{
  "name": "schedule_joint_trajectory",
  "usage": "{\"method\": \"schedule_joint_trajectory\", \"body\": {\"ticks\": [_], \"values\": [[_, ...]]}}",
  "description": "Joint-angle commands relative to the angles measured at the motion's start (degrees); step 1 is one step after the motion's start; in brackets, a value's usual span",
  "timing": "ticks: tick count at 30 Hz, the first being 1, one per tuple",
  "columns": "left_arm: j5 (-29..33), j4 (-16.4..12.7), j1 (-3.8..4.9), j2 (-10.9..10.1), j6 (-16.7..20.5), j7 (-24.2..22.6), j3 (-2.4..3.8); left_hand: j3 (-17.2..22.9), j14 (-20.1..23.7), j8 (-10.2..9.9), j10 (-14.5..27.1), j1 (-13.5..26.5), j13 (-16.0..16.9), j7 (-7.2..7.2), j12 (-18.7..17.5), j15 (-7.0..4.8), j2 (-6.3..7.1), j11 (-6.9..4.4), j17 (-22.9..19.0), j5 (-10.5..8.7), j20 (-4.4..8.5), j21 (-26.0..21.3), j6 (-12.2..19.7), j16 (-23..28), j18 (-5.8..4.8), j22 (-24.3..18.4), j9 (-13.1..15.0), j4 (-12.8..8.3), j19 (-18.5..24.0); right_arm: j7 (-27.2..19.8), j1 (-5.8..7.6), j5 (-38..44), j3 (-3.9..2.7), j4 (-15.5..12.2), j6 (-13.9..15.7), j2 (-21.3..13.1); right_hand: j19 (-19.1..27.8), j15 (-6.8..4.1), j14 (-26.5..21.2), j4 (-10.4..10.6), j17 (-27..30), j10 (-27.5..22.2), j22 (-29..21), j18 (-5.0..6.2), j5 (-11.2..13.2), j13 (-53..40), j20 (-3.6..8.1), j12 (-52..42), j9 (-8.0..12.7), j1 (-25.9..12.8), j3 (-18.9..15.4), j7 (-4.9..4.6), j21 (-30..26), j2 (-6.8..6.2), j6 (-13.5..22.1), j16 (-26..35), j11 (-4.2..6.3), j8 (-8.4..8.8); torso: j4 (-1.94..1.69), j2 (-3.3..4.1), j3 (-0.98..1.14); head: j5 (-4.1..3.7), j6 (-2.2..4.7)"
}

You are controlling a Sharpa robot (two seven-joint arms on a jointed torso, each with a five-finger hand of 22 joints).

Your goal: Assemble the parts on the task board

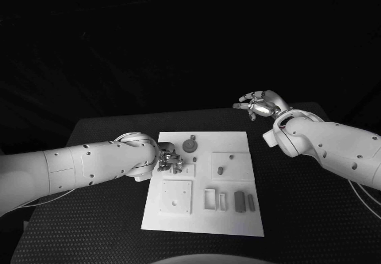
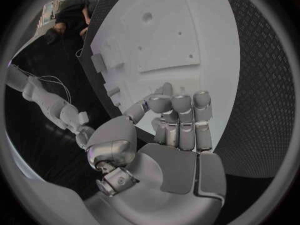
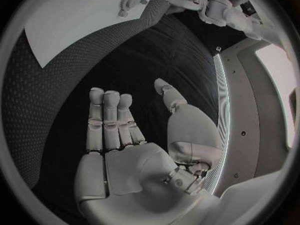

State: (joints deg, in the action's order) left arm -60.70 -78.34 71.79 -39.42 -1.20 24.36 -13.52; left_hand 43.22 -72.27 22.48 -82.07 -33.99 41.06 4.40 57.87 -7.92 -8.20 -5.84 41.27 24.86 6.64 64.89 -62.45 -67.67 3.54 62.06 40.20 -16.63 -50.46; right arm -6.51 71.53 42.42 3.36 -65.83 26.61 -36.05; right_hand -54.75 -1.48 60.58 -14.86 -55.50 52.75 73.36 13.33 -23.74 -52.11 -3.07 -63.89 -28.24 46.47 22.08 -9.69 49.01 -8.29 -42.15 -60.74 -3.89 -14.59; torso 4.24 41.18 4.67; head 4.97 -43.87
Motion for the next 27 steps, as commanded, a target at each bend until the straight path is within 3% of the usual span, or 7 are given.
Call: {"method": "schedule_joint_trajectory", "body": {"ticks": [1, 19, 24, 25, 27], "values": [[-0.42, -0.47, -0.36, 0.62, -2.17, -0.21, -0.21, 0.77, -0.02, 0.02, 1.40, -0.19, -0.04, -5.75, 0.36, -0.41, -0.91, -1.86, -0.06, 0.15, 6.95, -0.01, -9.31, -0.18, -0.06, 0.05, 0.06, -0.13, -0.38, -0.30, -0.02, 0.13, -0.03, -0.07, -0.71, 0.03, 0.27, 0.06, -0.30, -0.15, 0.06, -7.62, 0.06, 1.67, -0.29, 0.06, -0.13, -0.36, 0.09, 0.13, 0.01, -1.37, -0.21, 0.52, -1.73, -0.24, -0.85, -0.12, 0.05, 0.00, 0.01, 0.01, 0.02], [-1.02, -0.62, -0.36, 0.73, -3.28, 0.08, -0.20, 0.70, 0.08, 0.02, 1.51, 0.05, -0.17, -5.72, 0.44, -0.45, -0.98, -1.83, -0.22, -0.91, 6.91, -0.11, -9.16, -0.18, -0.02, 0.15, 0.03, -0.10, -0.40, -0.25, -0.02, 0.13, -0.03, -0.10, -0.98, -0.10, 0.27, 0.06, -0.32, -0.15, 0.11, -7.65, 0.08, 1.67, -0.30, 0.17, -0.14, -0.43, 0.12, 0.11, 0.01, -1.38, -0.23, 0.52, -1.73, -0.28, -0.86, -0.14, -0.01, 0.02, -0.04, -0.12, -0.02], [-1.02, -0.60, -0.36, 0.70, -2.77, 0.25, -0.20, 0.54, 0.23, 0.01, 1.54, -0.12, -0.40, -5.63, 0.44, -0.58, -0.33, -1.72, -0.46, -2.79, 6.92, -0.28, -8.99, -0.07, 0.03, 0.21, -0.02, -0.03, -0.46, -0.26, -0.02, 0.13, -0.03, -0.11, -0.95, -0.08, 0.28, 0.06, -0.33, -0.15, 0.13, -7.66, 0.09, 1.67, -0.30, 0.19, -0.14, -0.44, 0.13, 0.10, 0.01, -1.38, -0.24, 0.53, -1.73, -0.29, -0.86, -0.14, -0.03, 0.02, -0.05, -0.19, 0.07], [-1.01, -0.58, -0.36, 0.70, -2.70, 0.26, -0.20, 0.40, 0.28, -0.01, 1.56, -0.21, -0.50, -5.62, 0.40, -0.62, -0.20, -1.65, -0.55, -4.63, 6.93, -0.35, -8.91, -0.02, 0.04, 0.20, -0.04, 0.06, -0.50, -0.26, -0.02, 0.13, -0.03, -0.11, -0.95, -0.08, 0.28, 0.06, -0.33, -0.15, 0.13, -7.66, 0.09, 1.67, -0.30, 0.19, -0.14, -0.45, 0.13, 0.10, 0.01, -1.38, -0.24, 0.53, -1.73, -0.29, -0.86, -0.14, -0.02, 0.01, -0.06, -0.18, 0.10], [-1.01, -0.50, -0.36, 0.71, -2.71, 0.29, -0.20, 0.29, 0.33, -0.03, 1.57, -0.32, -0.65, -5.55, 0.35, -0.67, 0.06, -1.63, -0.66, -6.32, 6.92, -0.50, -8.82, 0.03, 0.03, 0.19, -0.08, 0.13, -0.52, -0.26, -0.02, 0.13, -0.03, -0.13, -0.95, -0.10, 0.28, 0.06, -0.33, -0.15, 0.13, -7.66, 0.09, 1.67, -0.29, 0.20, -0.14, -0.45, 0.13, 0.10, 0.01, -1.38, -0.24, 0.53, -1.73, -0.29, -0.86, -0.14, -0.03, 0.00, -0.06, -0.16, 0.09]]}}
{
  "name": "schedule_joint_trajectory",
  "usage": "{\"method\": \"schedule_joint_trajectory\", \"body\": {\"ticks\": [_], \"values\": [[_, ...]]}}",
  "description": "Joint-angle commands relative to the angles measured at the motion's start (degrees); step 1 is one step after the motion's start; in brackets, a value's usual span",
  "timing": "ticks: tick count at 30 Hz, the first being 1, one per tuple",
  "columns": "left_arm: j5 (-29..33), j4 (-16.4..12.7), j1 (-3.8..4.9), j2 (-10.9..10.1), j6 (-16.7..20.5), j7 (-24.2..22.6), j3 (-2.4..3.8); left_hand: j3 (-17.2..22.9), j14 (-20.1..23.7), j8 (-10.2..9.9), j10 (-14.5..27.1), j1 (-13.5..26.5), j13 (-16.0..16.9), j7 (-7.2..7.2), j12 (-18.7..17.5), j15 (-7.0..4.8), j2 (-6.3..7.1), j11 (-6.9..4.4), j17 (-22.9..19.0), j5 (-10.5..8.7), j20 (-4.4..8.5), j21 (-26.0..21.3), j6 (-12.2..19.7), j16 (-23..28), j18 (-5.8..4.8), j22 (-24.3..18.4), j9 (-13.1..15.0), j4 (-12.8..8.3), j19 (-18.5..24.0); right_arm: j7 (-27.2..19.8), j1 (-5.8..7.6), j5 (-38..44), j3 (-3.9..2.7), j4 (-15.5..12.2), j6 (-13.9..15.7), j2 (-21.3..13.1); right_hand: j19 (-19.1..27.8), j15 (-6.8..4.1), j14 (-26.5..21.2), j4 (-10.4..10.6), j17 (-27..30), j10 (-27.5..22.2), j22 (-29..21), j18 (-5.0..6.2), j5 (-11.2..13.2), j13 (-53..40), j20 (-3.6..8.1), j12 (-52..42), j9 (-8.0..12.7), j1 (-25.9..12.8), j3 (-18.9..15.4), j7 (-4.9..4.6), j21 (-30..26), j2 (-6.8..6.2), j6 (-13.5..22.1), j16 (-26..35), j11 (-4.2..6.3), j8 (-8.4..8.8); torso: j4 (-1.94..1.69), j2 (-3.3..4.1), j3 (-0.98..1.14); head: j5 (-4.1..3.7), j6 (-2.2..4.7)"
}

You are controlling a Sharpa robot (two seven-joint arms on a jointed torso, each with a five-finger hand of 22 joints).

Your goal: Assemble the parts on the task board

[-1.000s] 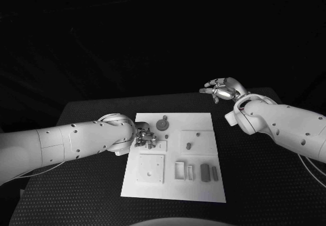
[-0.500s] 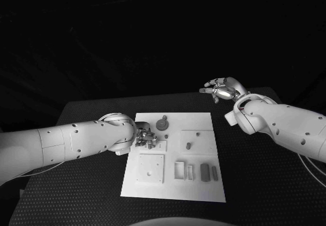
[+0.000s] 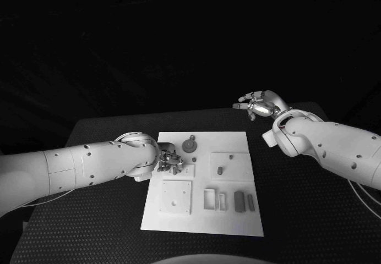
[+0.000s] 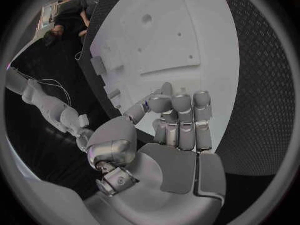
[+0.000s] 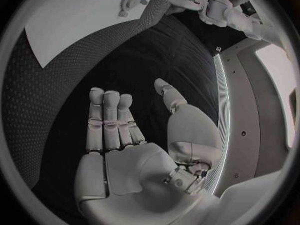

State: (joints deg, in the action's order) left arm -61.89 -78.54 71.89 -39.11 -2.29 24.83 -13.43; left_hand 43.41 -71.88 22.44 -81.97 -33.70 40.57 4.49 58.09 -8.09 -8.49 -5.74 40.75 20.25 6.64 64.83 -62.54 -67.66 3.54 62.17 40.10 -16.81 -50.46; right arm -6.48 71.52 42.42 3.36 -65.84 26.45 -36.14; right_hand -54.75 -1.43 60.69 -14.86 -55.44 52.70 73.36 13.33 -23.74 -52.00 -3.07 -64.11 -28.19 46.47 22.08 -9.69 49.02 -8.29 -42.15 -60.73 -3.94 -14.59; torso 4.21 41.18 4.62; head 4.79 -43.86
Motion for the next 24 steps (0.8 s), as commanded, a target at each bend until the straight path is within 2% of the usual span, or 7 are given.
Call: {"method": "schedule_joint_trajectory", "body": {"ticks": [1, 3, 6, 8, 10, 11, 24], "values": [[0.18, -0.27, -0.46, 0.39, -1.57, -0.18, -0.28, 0.00, -0.04, 0.01, 1.45, -0.62, -0.25, -5.62, 0.12, -0.53, 0.49, -1.72, -0.21, -2.46, 6.90, -0.52, -8.70, 0.04, 0.00, 0.07, 0.00, 0.38, -0.55, -0.29, -0.01, 0.13, -0.03, -0.12, -0.79, -0.01, 0.28, 0.01, -0.45, -0.15, 0.08, -7.61, 0.10, 1.67, -0.29, 0.10, -0.14, -0.23, 0.09, 0.10, 0.01, -1.38, -0.25, 0.52, -1.73, -0.29, -0.80, -0.14, -0.02, 0.00, -0.02, 0.02, 0.05], [0.18, -0.27, -0.46, 0.38, -1.32, -0.18, -0.28, -0.23, -0.01, 0.01, 1.43, -0.63, -0.46, -5.61, 0.10, -0.58, 0.88, -1.68, -0.36, -4.44, 6.91, -0.71, -8.67, 0.05, -0.02, 0.06, -0.07, 0.52, -0.64, -0.29, -0.01, 0.13, -0.03, -0.12, -0.78, -0.01, 0.28, 0.01, -0.45, -0.14, 0.09, -7.62, 0.10, 1.67, -0.28, 0.12, -0.14, -0.24, 0.09, 0.08, 0.00, -1.38, -0.26, 0.52, -1.73, -0.30, -0.81, -0.14, -0.02, 0.01, -0.02, 0.01, 0.01], [0.21, -0.24, -0.45, 0.36, -1.03, -0.20, -0.28, -0.66, 0.01, 0.01, 1.40, -0.71, -0.79, -5.60, 0.12, -0.65, 1.72, -1.67, -0.59, -10.23, 6.95, -1.05, -8.64, 0.02, -0.04, 0.05, -0.19, 1.37, -0.79, -0.29, -0.01, 0.13, -0.03, -0.10, -0.79, 0.00, 0.28, 0.02, -0.46, -0.13, 0.10, -7.63, 0.11, 1.67, -0.27, 0.15, -0.15, -0.26, 0.10, 0.06, -0.01, -1.38, -0.27, 0.52, -1.73, -0.31, -0.81, -0.15, 0.00, 0.02, 0.00, -0.02, 0.02], [0.21, -0.22, -0.45, 0.37, -0.84, -0.23, -0.28, -0.72, 0.03, 0.00, 1.41, -0.69, -0.88, -5.58, 0.13, -0.67, 1.88, -1.67, -0.66, -11.15, 6.95, -1.14, -8.63, 0.01, -0.07, 0.06, -0.23, 1.68, -0.83, -0.29, -0.01, 0.13, -0.03, -0.11, -0.79, -0.01, 0.28, 0.02, -0.47, -0.13, 0.11, -7.63, 0.11, 1.67, -0.27, 0.16, -0.15, -0.26, 0.11, 0.05, -0.01, -1.38, -0.27, 0.52, -1.73, -0.32, -0.81, -0.15, 0.02, 0.02, 0.01, 0.00, 0.05], [0.22, -0.22, -0.45, 0.37, -0.78, -0.24, -0.28, -0.97, 0.07, -0.01, 1.41, -0.55, -1.09, -5.61, 0.17, -0.72, 2.58, -1.63, -0.80, -15.44, 7.00, -1.35, -8.59, -0.03, -0.07, 0.11, -0.31, 2.50, -0.89, -0.28, -0.01, 0.13, -0.03, -0.11, -0.80, -0.02, 0.28, 0.02, -0.47, -0.12, 0.12, -7.64, 0.11, 1.67, -0.26, 0.18, -0.15, -0.28, 0.11, 0.04, -0.02, -1.39, -0.28, 0.51, -1.73, -0.32, -0.81, -0.15, 0.02, 0.02, 0.01, -0.01, 0.04], [0.24, -0.22, -0.45, 0.36, -0.73, -0.24, -0.28, -1.09, 0.08, 0.00, 1.42, -0.43, -1.15, -5.58, 0.19, -0.73, 2.99, -1.66, -0.84, -16.66, 7.01, -1.42, -8.59, -0.05, -0.08, 0.13, -0.34, 2.85, -0.90, -0.28, -0.01, 0.13, -0.03, -0.11, -0.80, -0.01, 0.28, 0.02, -0.48, -0.12, 0.12, -7.64, 0.12, 1.67, -0.25, 0.18, -0.15, -0.28, 0.11, 0.03, -0.02, -1.39, -0.28, 0.51, -1.73, -0.32, -0.81, -0.15, 0.02, 0.02, 0.01, -0.01, 0.04], [0.29, 0.03, -0.45, 0.04, -0.32, -0.17, -0.27, -2.67, 0.22, 0.10, 1.47, 0.93, -1.36, -5.51, 0.34, -0.82, 5.97, -1.60, -0.97, -17.48, 7.07, -1.62, -8.37, -0.22, -0.10, 0.31, -0.27, 4.68, -0.95, -0.26, -0.01, 0.13, -0.03, -0.17, -0.84, -0.06, 0.29, 0.02, -0.51, -0.11, 0.17, -7.67, 0.13, 1.67, -0.23, 0.26, -0.16, -0.32, 0.13, 0.01, -0.03, -1.38, -0.30, 0.52, -1.74, -0.34, -0.81, -0.17, 0.01, 0.02, 0.00, -0.08, 0.00]]}}
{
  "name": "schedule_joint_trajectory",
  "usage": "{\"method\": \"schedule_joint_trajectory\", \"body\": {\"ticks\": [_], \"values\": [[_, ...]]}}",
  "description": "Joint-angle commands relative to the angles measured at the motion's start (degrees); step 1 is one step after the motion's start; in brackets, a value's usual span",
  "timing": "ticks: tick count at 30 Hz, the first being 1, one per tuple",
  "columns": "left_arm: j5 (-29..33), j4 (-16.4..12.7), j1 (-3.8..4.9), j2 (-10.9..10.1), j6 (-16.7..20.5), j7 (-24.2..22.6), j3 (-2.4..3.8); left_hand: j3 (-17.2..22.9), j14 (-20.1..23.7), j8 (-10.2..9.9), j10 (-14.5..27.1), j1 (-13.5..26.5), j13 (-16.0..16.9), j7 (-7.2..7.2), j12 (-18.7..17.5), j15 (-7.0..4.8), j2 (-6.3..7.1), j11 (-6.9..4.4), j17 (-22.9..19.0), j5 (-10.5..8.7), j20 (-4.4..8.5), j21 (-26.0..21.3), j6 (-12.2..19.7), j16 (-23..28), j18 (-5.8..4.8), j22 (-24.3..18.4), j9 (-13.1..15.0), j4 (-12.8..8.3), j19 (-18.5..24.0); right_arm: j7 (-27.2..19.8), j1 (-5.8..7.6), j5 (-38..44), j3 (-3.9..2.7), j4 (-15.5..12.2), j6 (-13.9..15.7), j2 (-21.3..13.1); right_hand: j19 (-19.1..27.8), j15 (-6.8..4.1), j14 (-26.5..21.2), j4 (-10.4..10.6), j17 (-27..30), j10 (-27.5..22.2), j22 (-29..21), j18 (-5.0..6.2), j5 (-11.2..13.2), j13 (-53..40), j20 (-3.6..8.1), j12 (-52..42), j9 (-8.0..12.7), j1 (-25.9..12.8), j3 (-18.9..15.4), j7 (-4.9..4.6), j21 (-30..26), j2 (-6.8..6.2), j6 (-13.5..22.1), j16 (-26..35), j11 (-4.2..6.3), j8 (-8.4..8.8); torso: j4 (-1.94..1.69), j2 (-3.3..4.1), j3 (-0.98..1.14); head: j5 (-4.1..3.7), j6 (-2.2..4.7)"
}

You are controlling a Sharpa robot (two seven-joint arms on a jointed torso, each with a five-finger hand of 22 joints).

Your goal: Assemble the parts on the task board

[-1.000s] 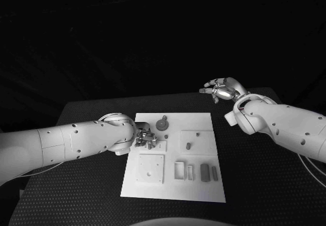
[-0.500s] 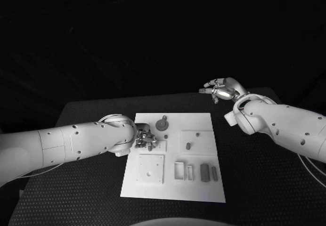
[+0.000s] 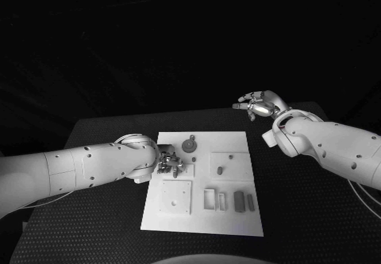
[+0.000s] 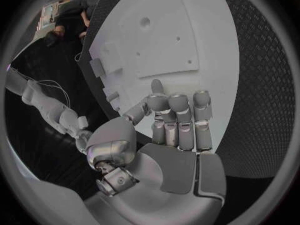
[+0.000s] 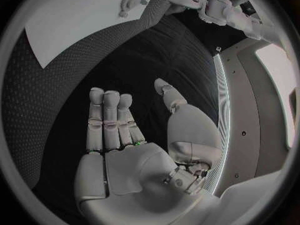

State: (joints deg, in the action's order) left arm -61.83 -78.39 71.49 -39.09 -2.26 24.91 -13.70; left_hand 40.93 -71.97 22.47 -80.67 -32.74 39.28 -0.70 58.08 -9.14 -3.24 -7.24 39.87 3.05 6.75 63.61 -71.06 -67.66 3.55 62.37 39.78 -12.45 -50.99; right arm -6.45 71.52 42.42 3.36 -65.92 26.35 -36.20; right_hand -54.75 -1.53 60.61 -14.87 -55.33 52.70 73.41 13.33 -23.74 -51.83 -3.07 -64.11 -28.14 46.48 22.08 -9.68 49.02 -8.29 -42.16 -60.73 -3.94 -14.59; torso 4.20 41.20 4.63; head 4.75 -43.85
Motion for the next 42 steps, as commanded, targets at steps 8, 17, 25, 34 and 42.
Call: {"method": "schedule_joint_trajectory", "body": {"ticks": [8, 17, 25, 34, 42], "values": [[0.26, -0.11, -0.07, -0.35, 0.21, -0.53, 0.08, -1.46, 0.38, 0.19, 0.21, 0.85, -0.13, -0.31, 0.44, 0.15, 3.51, -0.09, -0.11, -0.29, 6.99, -0.45, 0.29, -0.35, -0.09, 0.24, 0.18, 1.06, -0.44, -0.31, -0.08, 0.13, -0.03, 0.02, -0.72, -0.05, 0.30, 0.12, -0.45, -0.09, 0.09, -7.69, 0.09, 1.67, -0.22, 0.15, -0.17, -0.36, 0.10, -0.05, -0.04, -1.40, -0.33, 0.52, -1.72, -0.37, -0.81, -0.17, 0.03, 0.02, -0.07, -0.18, 0.05], [1.12, -0.08, -0.08, -0.67, 1.44, -1.15, 0.65, -5.50, 0.55, 0.34, 0.31, 2.49, -0.16, -0.40, 0.58, -0.04, 6.17, -0.18, -0.14, -0.27, 7.17, -0.56, 0.50, -0.52, 0.09, 0.43, 0.38, 0.32, -0.29, -0.34, -0.26, 0.08, -0.03, 0.15, -0.76, 0.25, 0.30, 0.13, -0.47, -0.06, 0.13, -7.72, 0.11, 1.67, -0.23, 0.23, -0.17, -0.40, 0.13, -0.11, -0.06, -1.40, -0.36, 0.53, -1.69, -0.39, -0.82, -0.16, 0.18, 0.06, -0.15, -0.37, 0.29], [1.85, -0.34, -0.06, -1.13, 1.74, -1.06, 1.81, -5.92, 0.58, 0.28, 0.31, 2.78, -0.23, -0.44, 0.64, -0.32, 8.30, -0.24, -0.22, -0.27, 7.36, -0.77, 0.74, -0.59, 0.29, 0.43, 0.37, 1.30, -0.39, -0.34, -0.31, 0.00, -0.03, 0.29, -0.73, 0.17, 0.31, 0.13, -0.50, -0.04, 0.17, -7.74, 0.12, 1.67, -0.23, 0.29, -0.18, -0.44, 0.15, -0.16, -0.08, -1.41, -0.38, 0.55, -1.67, -0.41, -0.83, -0.16, -0.01, -0.01, -0.14, -0.62, 0.50], [4.32, -1.45, 0.80, -2.54, -1.33, -1.23, 4.97, -5.39, 1.15, -0.88, 0.50, 0.69, -0.40, 0.23, 0.52, -0.57, 8.66, 0.38, -0.38, -0.27, 7.39, -0.94, 2.70, -0.42, 0.27, 0.56, -0.11, 0.79, -0.20, -0.35, -0.32, -0.09, -0.03, 0.45, -0.81, 0.13, 0.31, 0.14, -0.52, -0.01, 0.21, -7.77, 0.14, 1.67, -0.23, 0.36, -0.19, -0.49, 0.18, -0.22, -0.10, -1.42, -0.41, 0.56, -1.66, -0.44, -0.83, -0.16, -0.06, -0.07, -0.01, -0.43, 1.22], [4.99, -0.05, 4.86, -3.69, -3.70, -1.46, 5.68, -5.33, 5.51, -3.04, 4.20, -3.85, -3.47, 2.54, -4.95, 1.41, 8.88, 2.72, -2.84, -0.26, 5.98, -4.52, 7.46, 4.48, -1.26, -0.71, -0.67, -0.84, 3.17, -0.33, -0.32, -0.11, -0.03, 1.11, -0.83, 0.19, 0.31, 0.14, -0.53, -0.02, 0.23, -7.78, 0.15, 1.67, -0.22, 0.40, -0.19, -0.52, 0.19, -0.22, -0.10, -1.42, -0.42, 0.56, -1.65, -0.45, -0.83, -0.17, 0.05, -0.01, -0.02, -0.11, 1.89]]}}
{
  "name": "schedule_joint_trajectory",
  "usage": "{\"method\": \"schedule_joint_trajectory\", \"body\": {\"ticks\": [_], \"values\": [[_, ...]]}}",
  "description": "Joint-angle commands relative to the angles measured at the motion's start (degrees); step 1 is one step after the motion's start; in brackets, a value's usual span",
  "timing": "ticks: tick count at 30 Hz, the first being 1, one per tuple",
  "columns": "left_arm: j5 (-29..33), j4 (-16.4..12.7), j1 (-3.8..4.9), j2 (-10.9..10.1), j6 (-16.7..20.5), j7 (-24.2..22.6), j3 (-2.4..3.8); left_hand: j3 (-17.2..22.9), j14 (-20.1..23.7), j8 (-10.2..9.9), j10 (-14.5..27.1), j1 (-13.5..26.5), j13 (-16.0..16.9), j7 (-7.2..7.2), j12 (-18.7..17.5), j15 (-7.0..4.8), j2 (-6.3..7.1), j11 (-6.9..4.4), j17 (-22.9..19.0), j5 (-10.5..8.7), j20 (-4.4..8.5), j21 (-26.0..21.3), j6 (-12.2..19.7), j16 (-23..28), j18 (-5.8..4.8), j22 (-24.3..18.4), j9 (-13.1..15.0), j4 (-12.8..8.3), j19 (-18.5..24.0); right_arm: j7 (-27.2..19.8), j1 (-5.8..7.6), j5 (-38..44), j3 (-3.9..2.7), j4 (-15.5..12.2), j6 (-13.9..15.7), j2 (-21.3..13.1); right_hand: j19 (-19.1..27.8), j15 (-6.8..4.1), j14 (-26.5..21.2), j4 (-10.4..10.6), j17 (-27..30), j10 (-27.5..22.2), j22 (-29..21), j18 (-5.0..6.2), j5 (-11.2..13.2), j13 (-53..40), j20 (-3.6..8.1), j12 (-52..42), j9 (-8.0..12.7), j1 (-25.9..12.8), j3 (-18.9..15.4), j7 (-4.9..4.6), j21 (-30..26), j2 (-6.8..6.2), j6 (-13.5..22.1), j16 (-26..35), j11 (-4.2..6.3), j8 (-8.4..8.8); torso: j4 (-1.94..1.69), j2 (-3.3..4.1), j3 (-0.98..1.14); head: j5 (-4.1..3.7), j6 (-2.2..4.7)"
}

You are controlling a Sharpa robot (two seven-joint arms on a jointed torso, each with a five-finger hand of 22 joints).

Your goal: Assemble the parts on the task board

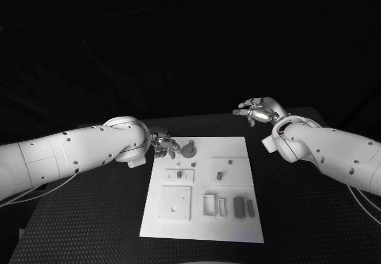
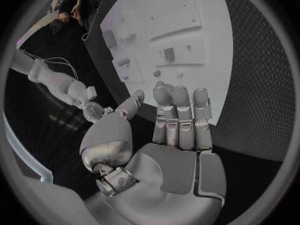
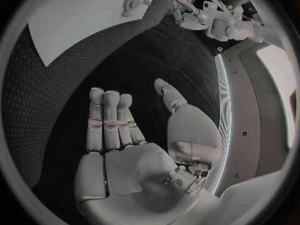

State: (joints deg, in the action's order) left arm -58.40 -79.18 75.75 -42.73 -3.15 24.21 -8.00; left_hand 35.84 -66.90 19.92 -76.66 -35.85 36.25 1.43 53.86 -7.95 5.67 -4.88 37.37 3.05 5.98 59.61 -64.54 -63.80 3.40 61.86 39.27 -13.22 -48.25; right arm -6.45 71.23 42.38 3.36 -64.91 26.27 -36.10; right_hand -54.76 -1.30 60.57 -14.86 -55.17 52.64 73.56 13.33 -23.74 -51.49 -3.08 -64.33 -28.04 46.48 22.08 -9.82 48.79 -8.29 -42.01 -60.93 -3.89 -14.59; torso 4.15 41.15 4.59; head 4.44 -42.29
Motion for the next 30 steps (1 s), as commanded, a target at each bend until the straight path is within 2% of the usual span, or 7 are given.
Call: {"method": "schedule_joint_trajectory", "body": {"ticks": [1, 4, 6, 11, 19, 26, 30], "values": [[1.60, 1.47, 1.02, 0.08, -2.72, -0.81, -0.02, -0.30, 0.80, -0.84, 0.52, -0.97, -0.72, 0.65, -1.24, 0.38, 0.15, 0.61, -0.56, -0.26, 6.65, -0.84, 1.55, 1.07, -1.22, -0.32, -0.30, -0.07, 0.68, -0.33, -0.03, -0.06, -0.03, 0.10, -0.74, 0.11, 0.31, -0.09, -0.49, -0.02, 0.07, -7.73, 0.00, 1.67, -0.22, 0.07, -0.18, -0.30, 0.09, -0.22, -0.10, -1.28, -0.19, 0.56, -1.80, -0.25, -0.88, -0.17, 0.15, 0.06, 0.02, 0.24, 0.33], [1.77, 3.49, 1.41, 0.45, -1.86, -2.15, 0.07, -0.51, 1.22, -1.19, 0.84, -1.40, -1.22, 0.98, -2.12, 0.78, 0.38, 0.93, -0.95, -0.26, 6.38, -1.54, 2.11, 1.85, -1.50, -0.57, -0.39, 0.30, 1.13, -0.35, -0.03, -0.07, -0.03, 0.17, -0.75, 0.22, 0.31, -0.09, -0.49, -0.02, 0.08, -7.73, 0.00, 1.67, -0.21, 0.09, -0.18, -0.31, 0.10, -0.22, -0.10, -1.28, -0.19, 0.58, -1.80, -0.26, -0.88, -0.17, 0.18, 0.08, 0.01, 0.22, 0.50], [0.22, 5.49, 1.49, 1.36, 0.48, -3.25, 0.23, -0.47, 1.53, -1.54, 0.99, -2.18, -1.64, 1.27, -2.83, 1.08, -0.23, 1.22, -1.24, -0.23, 6.22, -1.99, 2.55, 2.45, -1.64, -0.70, -0.53, 0.34, 1.41, -0.35, -0.03, -0.09, -0.03, 0.21, -0.76, 0.26, 0.31, -0.09, -0.50, 0.00, 0.10, -7.73, 0.01, 1.67, -0.20, 0.12, -0.18, -0.33, 0.11, -0.25, -0.10, -1.28, -0.20, 0.59, -1.80, -0.27, -0.88, -0.18, 0.23, 0.11, 0.01, 0.19, 0.63], [-3.42, 10.25, 1.64, 4.29, 1.19, -4.27, 0.28, -0.61, 2.73, -2.71, 2.11, -2.85, -3.53, 2.09, -6.30, 2.44, 2.07, 2.02, -2.72, -0.24, 5.15, -4.04, 4.29, 5.55, -2.01, -1.44, -0.87, 1.70, 2.64, -0.36, -0.03, -0.09, -0.03, 0.27, -0.77, 0.40, 0.30, -0.09, -0.51, 0.05, 0.14, -7.75, 0.03, 1.67, -0.13, 0.19, -0.19, -0.39, 0.13, -0.32, -0.12, -1.28, -0.22, 0.66, -1.80, -0.31, -0.88, -0.19, 0.17, 0.13, -0.05, 0.01, 0.68], [-6.26, 17.38, 1.47, 8.57, -0.34, -4.27, 0.17, -0.81, 3.63, -4.37, 3.04, -3.51, -4.37, 3.14, -8.28, 3.43, 2.80, 3.03, -3.26, -0.26, 4.19, -5.30, 7.29, 7.24, -2.12, -1.65, -1.33, 3.08, 3.59, -0.39, -0.03, -0.09, -0.03, -0.05, -0.73, 0.30, 0.30, -0.09, -0.51, 0.05, 0.16, -7.76, 0.04, 1.67, -0.11, 0.24, -0.19, -0.42, 0.14, -0.32, -0.11, -1.28, -0.23, 0.68, -1.79, -0.33, -0.88, -0.19, 0.27, 0.28, -0.08, 0.04, 0.84], [-7.38, 21.26, 0.96, 9.98, 0.35, -4.89, 0.11, -0.95, 4.30, -5.15, 3.79, -3.28, -4.54, 3.69, -9.01, 3.97, 3.62, 3.55, -3.27, -0.25, 3.64, -5.92, 8.88, 7.82, -2.12, -1.61, -1.49, 4.53, 4.26, -0.37, -0.02, -0.09, -0.03, -0.41, -0.68, -0.06, 0.29, -0.09, -0.52, 0.05, 0.18, -7.77, 0.05, 1.67, -0.10, 0.27, -0.18, -0.45, 0.16, -0.32, -0.11, -1.28, -0.24, 0.67, -1.77, -0.34, -0.88, -0.19, 0.39, 0.54, -0.10, -0.03, 0.86], [-7.38, 22.84, 0.80, 10.83, -0.12, -5.11, 0.10, -0.94, 4.33, -5.20, 3.80, -3.28, -4.51, 3.73, -9.05, 4.02, 3.85, 3.59, -3.22, -0.25, 3.57, -5.99, 9.03, 7.85, -2.08, -1.56, -1.47, 4.90, 4.30, -0.38, -0.02, -0.09, -0.03, -0.64, -0.62, -0.20, 0.29, -0.09, -0.52, 0.05, 0.20, -7.78, 0.06, 1.67, -0.10, 0.29, -0.18, -0.46, 0.16, -0.32, -0.11, -1.29, -0.25, 0.66, -1.77, -0.35, -0.88, -0.19, 0.29, 0.42, -0.07, -0.10, 0.77]]}}
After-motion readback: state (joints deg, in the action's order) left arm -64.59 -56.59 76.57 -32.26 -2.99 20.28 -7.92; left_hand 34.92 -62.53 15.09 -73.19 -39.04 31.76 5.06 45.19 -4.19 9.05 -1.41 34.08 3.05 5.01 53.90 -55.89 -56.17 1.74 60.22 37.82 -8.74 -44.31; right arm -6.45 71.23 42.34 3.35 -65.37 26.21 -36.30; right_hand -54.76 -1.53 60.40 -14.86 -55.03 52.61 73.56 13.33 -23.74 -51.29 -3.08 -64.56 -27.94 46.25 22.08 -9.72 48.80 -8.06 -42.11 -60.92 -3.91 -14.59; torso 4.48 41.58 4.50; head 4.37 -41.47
